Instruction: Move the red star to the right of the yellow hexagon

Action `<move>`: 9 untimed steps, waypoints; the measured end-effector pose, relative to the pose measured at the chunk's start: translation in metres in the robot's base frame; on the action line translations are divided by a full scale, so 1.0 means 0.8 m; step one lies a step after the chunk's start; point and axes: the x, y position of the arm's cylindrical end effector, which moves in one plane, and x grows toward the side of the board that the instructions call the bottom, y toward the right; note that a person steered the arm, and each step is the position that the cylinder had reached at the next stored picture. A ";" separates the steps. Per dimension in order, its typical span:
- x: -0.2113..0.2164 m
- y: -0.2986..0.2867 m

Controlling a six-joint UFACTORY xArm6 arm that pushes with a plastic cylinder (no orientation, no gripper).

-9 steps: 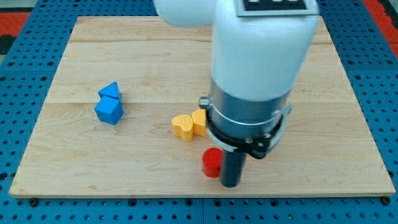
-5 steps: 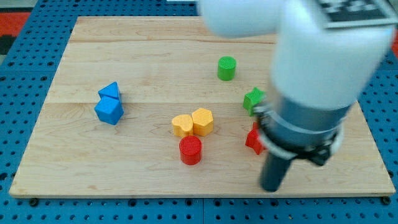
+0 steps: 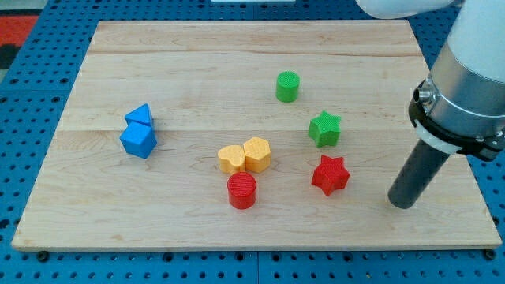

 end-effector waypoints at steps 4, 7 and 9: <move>-0.019 -0.021; -0.021 -0.117; 0.008 -0.183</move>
